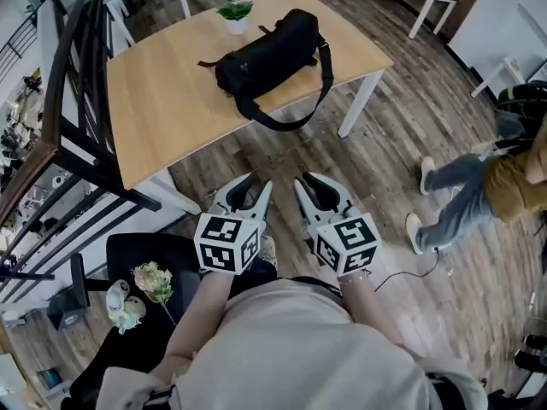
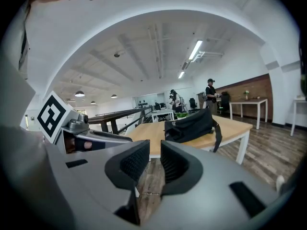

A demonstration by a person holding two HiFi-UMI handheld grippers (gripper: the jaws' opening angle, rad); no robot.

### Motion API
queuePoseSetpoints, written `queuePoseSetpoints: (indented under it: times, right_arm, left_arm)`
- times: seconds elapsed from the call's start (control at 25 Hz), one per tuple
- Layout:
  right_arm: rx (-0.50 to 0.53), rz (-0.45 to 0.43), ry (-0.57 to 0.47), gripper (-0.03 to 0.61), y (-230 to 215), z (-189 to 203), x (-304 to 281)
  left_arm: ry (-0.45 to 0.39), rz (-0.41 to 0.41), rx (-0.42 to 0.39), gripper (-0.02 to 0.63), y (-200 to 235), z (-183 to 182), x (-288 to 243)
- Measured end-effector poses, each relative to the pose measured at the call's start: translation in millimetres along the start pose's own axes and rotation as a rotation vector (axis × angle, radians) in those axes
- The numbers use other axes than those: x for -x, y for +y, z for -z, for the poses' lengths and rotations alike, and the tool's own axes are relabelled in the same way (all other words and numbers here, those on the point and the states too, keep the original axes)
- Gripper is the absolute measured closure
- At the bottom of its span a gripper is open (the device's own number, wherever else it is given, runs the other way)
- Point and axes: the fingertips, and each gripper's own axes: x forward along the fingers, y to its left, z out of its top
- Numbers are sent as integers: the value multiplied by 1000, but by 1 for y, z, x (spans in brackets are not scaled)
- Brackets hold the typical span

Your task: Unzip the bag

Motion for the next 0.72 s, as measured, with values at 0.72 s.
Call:
queuePoseSetpoints:
  times: [0.72]
  right_arm:
    - [-32, 76, 8, 528, -49, -36, -121]
  left_arm:
    - [30, 50, 79, 494, 104, -29, -90]
